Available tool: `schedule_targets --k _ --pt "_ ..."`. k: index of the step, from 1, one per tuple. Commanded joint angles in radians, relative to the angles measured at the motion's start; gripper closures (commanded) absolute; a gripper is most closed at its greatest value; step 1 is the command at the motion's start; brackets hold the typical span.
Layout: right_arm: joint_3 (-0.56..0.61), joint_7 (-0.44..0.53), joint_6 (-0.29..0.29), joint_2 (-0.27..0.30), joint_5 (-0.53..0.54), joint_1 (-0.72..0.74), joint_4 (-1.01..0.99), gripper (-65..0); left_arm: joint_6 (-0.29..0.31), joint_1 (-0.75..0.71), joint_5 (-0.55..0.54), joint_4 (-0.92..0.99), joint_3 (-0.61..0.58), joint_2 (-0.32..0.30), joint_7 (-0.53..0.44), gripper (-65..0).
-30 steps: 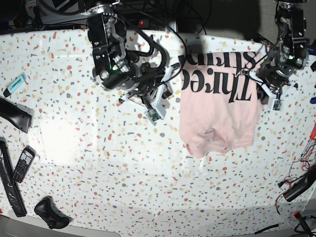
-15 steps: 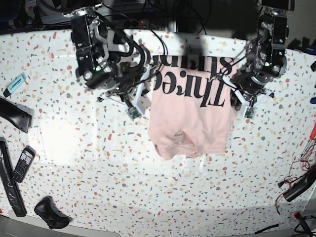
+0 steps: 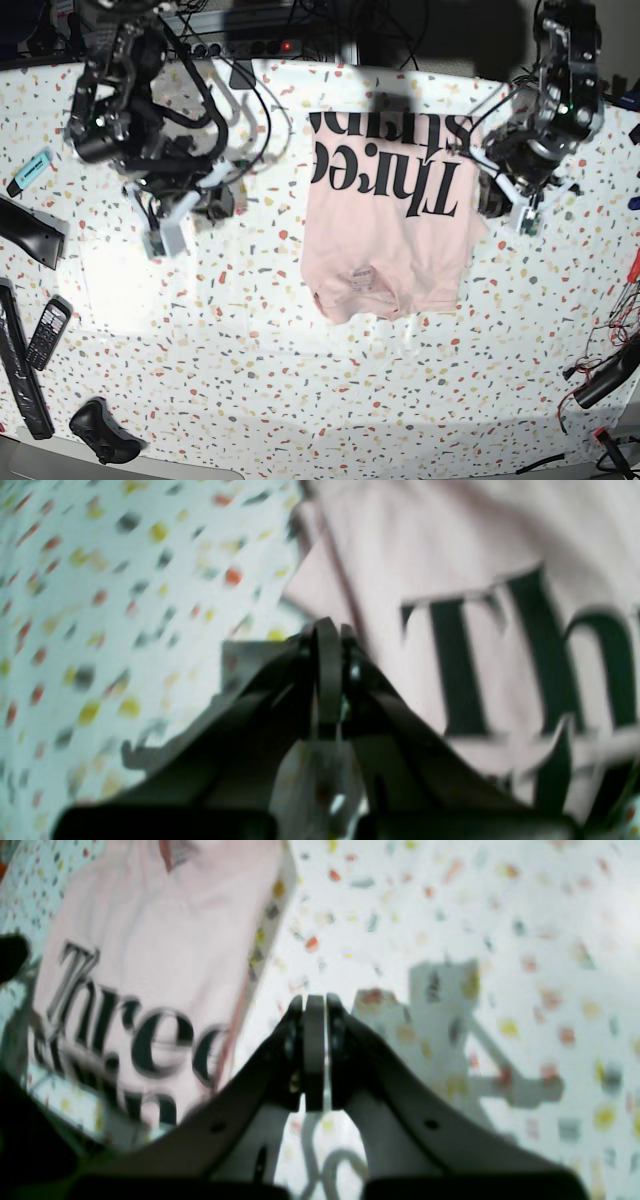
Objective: Fold the T-shirt properly
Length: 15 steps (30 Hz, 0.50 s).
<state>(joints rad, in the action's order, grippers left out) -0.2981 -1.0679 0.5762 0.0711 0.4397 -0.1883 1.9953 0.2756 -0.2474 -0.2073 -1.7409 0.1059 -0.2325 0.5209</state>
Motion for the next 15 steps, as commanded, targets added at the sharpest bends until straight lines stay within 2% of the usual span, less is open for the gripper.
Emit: schedule_targets --k 1,4,8,12,15 --pt "-0.030 0.005 0.003 0.006 0.030 -0.015 0.042 0.0 0.000 -0.016 -0.006 -0.038 0.026 -0.009 -0.025 0.0" --pt "-0.126 -0.018 0.006 0.006 0.085 -0.099 0.102 0.0 0.000 -0.098 -0.019 -0.097 0.097 -0.009 -0.025 0.0" --pt "-0.248 -0.019 0.047 0.006 0.181 -0.229 0.158 0.0 0.007 -0.233 -0.130 -0.169 0.206 -0.009 -0.024 0.0" --pt "-0.340 -0.035 0.069 0.005 0.280 -0.369 0.172 0.0 0.097 -0.364 -0.170 -0.204 0.288 -0.010 -0.020 0.0" --pt "-0.381 -0.057 0.078 0.000 0.305 -0.470 0.172 0.0 0.110 -0.443 -0.169 -0.204 0.318 -0.010 -0.009 0.0"
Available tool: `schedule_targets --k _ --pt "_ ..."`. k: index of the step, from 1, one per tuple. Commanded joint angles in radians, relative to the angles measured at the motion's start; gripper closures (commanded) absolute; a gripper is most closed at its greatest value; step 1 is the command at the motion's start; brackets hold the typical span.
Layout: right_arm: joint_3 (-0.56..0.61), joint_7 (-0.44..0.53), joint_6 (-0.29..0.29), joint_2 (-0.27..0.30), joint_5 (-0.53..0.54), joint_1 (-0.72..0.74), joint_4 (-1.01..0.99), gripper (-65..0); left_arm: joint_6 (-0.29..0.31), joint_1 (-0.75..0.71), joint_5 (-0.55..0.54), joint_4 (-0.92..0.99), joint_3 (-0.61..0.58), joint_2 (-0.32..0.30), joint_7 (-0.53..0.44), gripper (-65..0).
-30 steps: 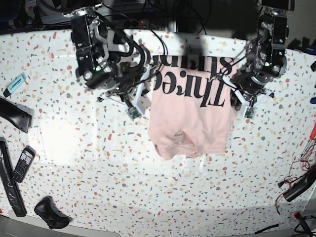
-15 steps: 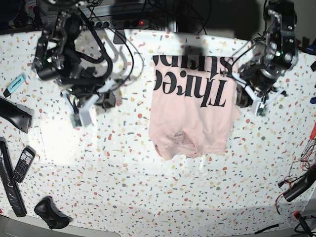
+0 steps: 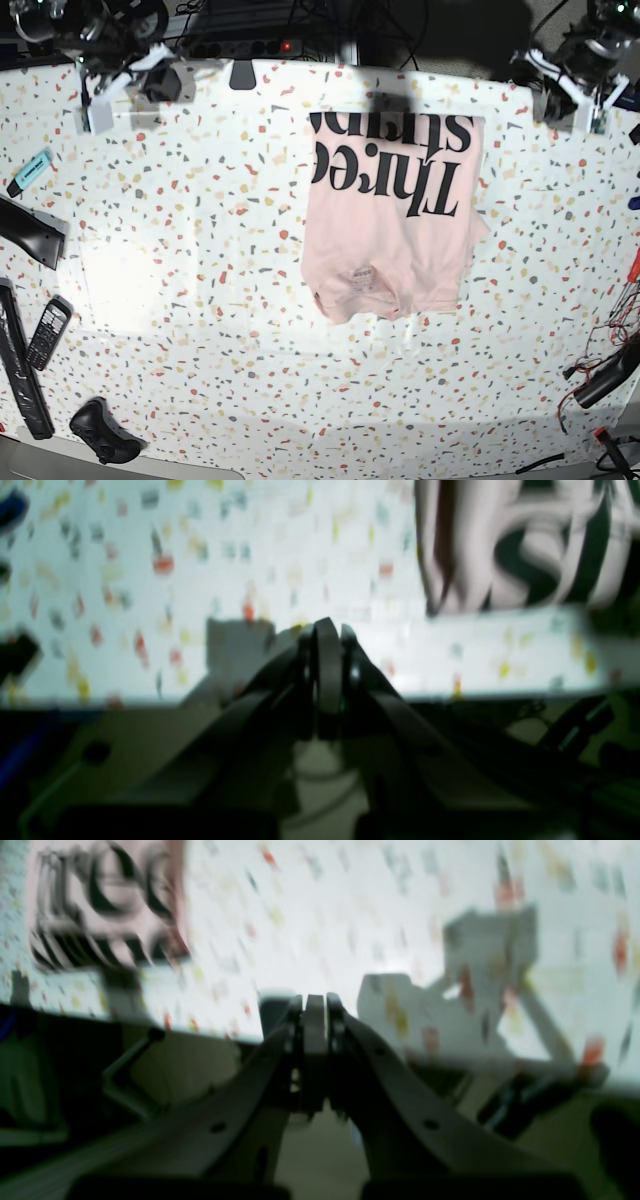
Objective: Fold the T-shirt properly
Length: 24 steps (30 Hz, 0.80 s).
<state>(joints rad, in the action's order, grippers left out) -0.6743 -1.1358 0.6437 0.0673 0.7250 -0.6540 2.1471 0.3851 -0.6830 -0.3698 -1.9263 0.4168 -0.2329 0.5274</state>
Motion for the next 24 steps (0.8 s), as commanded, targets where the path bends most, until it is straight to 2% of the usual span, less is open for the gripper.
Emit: schedule_targets --k 1,3,8,12,15,19,21,24 --pt "-0.015 0.011 0.011 -0.002 0.018 -0.037 0.020 0.0 0.000 -0.033 -0.006 -0.018 0.009 -0.009 -0.002 0.0" --pt "-0.027 0.011 0.013 -0.020 0.006 -0.094 0.020 0.0 0.001 -0.084 -0.010 -0.017 0.009 -0.009 0.025 0.0" --pt "-0.026 0.011 0.014 -0.074 -0.087 -0.178 -0.005 0.0 0.001 -0.161 -0.025 0.032 0.008 -0.008 0.018 0.0" --pt "-0.022 0.013 0.017 -0.070 -0.147 -0.173 -0.128 0.0 0.001 -0.128 -0.025 0.212 0.008 -0.008 -0.005 0.0" --pt "0.003 0.027 0.041 -0.030 -0.150 -0.144 -0.281 0.0 0.008 -0.071 -0.025 0.429 0.008 -0.009 -0.068 0.0" --pt "0.079 0.108 0.040 0.064 -0.153 -0.068 -0.539 0.0 0.068 0.028 -0.023 0.753 0.008 -0.008 -0.179 0.0" --pt "0.127 0.155 0.039 0.111 -0.205 -0.016 -0.674 0.0 0.081 0.075 0.005 0.902 0.008 -0.008 -0.225 0.0" --pt "0.209 0.266 0.033 0.172 -0.350 0.064 -0.885 0.0 0.083 0.133 0.130 1.088 0.008 -0.005 -0.346 0.0"
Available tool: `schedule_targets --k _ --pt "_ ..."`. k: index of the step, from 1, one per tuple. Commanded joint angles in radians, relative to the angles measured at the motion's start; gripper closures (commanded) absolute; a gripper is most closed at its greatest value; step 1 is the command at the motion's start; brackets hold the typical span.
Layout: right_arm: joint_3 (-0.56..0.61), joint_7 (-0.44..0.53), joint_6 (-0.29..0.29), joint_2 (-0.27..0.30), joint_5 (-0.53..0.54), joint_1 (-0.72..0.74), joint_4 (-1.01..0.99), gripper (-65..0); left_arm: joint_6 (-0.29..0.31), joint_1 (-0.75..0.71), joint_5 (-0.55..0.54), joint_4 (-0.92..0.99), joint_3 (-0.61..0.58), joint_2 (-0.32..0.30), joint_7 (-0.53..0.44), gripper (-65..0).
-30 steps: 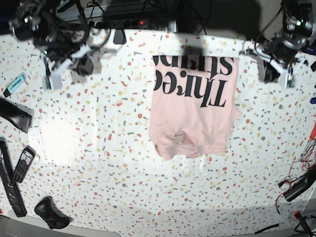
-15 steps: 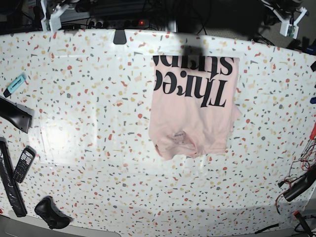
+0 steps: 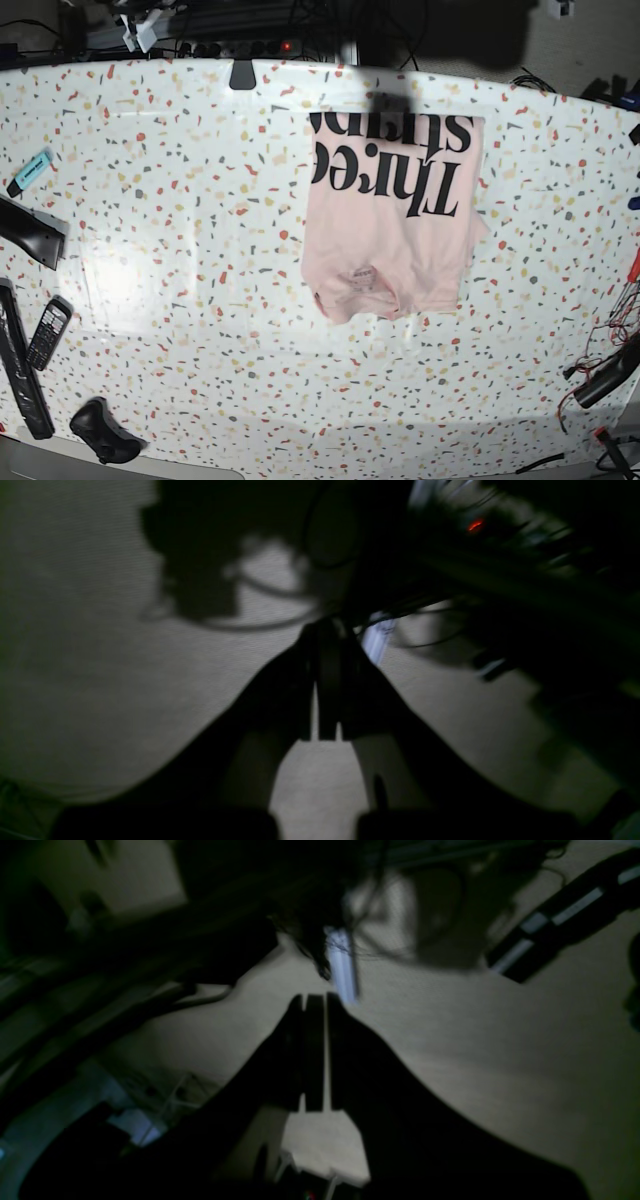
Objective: Fold the T-shirt properly
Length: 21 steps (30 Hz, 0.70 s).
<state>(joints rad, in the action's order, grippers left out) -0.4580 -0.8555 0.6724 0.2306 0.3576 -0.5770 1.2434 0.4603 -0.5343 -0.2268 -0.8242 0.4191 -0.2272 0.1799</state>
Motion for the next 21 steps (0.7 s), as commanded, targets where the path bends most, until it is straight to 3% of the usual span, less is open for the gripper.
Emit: schedule_targets --k 1,5,9,13,17,19,21 --pt "0.021 0.037 -0.003 0.027 -0.027 0.013 -0.052 0.0 0.008 0.000 0.024 0.037 0.005 -0.011 -0.047 0.0" --pt "0.143 0.251 -0.019 0.084 -0.173 0.120 -0.328 0.0 0.007 0.058 0.081 0.179 0.005 -0.011 -0.113 0.0" --pt "0.246 0.375 -0.108 0.099 -0.259 0.234 -0.572 0.0 0.006 0.119 0.081 0.268 0.005 -0.007 -0.113 0.0" --pt "0.335 0.420 -0.171 0.093 -0.261 0.336 -0.756 0.0 0.004 0.171 0.082 0.326 0.005 0.016 -0.110 0.0" --pt "0.402 0.433 -0.183 0.076 -0.261 0.400 -0.838 0.0 0.003 0.190 0.096 0.341 0.005 0.061 -0.139 -16.8" --pt "0.421 0.434 -0.183 0.067 -0.261 0.412 -0.840 -3.6 0.003 0.192 0.145 0.341 0.005 0.087 -0.169 -17.5" --pt "0.428 0.447 -0.183 0.062 -0.252 0.417 -0.840 -8.9 -0.034 0.192 0.186 0.341 0.005 0.110 -0.189 -17.5"
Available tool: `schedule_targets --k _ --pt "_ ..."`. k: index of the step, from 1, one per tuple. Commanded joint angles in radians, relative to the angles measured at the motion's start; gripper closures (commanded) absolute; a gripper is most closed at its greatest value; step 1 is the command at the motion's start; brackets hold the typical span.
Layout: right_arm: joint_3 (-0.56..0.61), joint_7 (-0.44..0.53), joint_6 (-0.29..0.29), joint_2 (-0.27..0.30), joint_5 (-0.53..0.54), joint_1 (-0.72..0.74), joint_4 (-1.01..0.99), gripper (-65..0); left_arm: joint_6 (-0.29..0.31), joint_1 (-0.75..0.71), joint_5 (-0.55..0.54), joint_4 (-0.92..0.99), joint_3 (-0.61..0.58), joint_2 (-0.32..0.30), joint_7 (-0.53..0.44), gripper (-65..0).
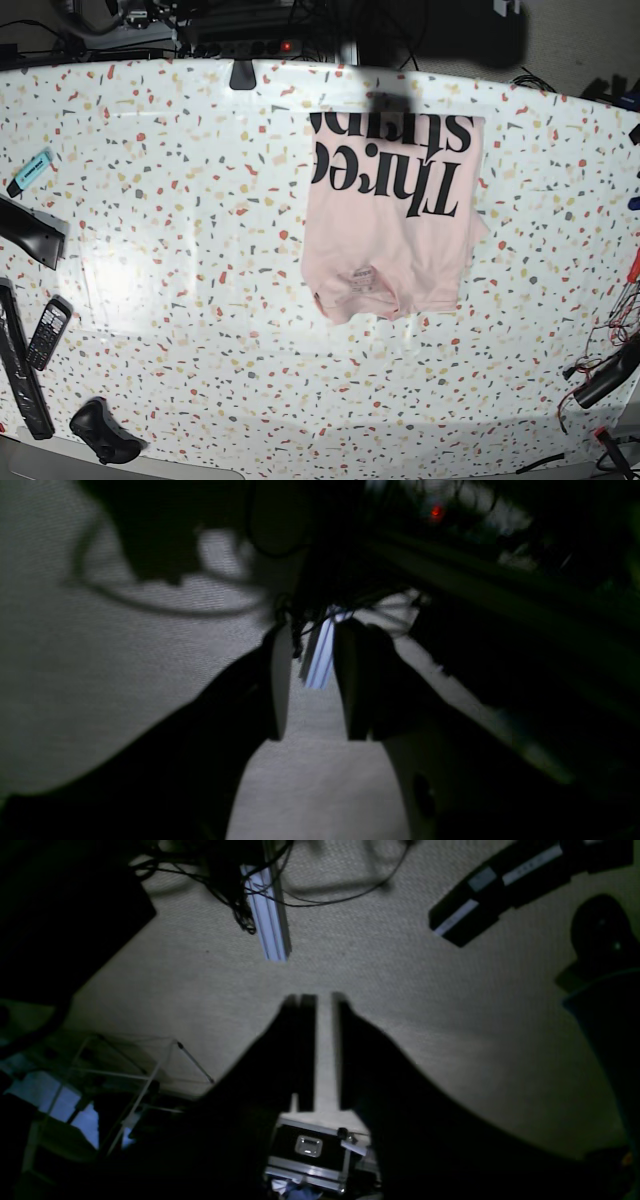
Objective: Fold the T-shirt properly
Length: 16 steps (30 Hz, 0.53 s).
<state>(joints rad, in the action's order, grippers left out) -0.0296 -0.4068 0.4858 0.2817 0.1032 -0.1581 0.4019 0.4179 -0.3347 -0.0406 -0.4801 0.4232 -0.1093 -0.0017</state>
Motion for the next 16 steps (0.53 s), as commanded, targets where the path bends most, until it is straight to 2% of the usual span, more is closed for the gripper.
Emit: schedule_targets --k 1,3,16 --pt "-0.001 0.014 0.003 0.011 0.012 -0.002 0.002 -11.0 -0.022 -0.007 0.005 -0.003 0.001 0.002 -0.013 -17.5" --pt "-0.001 0.036 0.003 0.012 0.011 -0.003 0.002 -12.4 -0.049 -0.005 0.018 -0.003 0.001 0.018 -0.019 -17.5" --pt "-0.001 0.052 -0.008 0.012 0.009 -0.003 0.002 -12.4 -0.050 0.003 0.018 -0.003 0.001 0.029 -0.030 -17.5"
